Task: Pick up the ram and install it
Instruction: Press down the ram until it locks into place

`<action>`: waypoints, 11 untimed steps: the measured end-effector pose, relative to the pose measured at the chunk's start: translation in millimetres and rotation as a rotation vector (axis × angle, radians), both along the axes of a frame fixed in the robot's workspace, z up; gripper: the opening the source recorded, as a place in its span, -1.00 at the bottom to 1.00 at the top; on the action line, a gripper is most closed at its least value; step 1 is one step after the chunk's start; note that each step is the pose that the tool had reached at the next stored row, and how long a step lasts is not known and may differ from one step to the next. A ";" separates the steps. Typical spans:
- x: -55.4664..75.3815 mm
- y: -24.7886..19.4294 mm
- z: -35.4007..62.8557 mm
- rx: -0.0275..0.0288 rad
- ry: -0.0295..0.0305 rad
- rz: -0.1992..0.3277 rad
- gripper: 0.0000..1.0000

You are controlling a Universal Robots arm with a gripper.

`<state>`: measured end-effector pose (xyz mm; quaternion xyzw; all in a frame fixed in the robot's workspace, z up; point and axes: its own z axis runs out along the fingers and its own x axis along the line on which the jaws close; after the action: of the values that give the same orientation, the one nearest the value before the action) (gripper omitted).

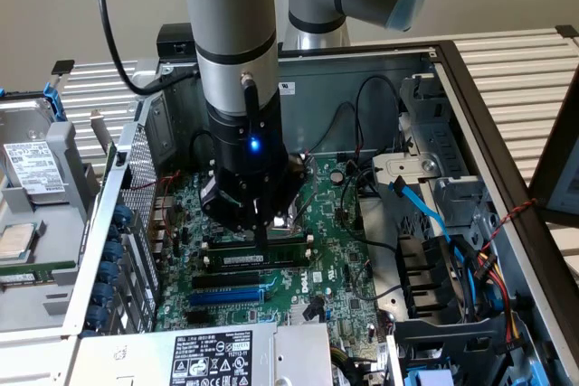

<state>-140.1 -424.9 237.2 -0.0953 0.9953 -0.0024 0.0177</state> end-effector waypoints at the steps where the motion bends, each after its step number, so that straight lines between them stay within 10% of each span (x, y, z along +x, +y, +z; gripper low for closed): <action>1: 0.0 0.0 0.0 0.0000 0.0001 -0.015 -0.79; 11: 0.0 0.0 0.0 0.0001 0.0000 -0.164 -0.79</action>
<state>-140.0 -424.9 237.2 -0.0135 0.9997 -0.0038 0.0174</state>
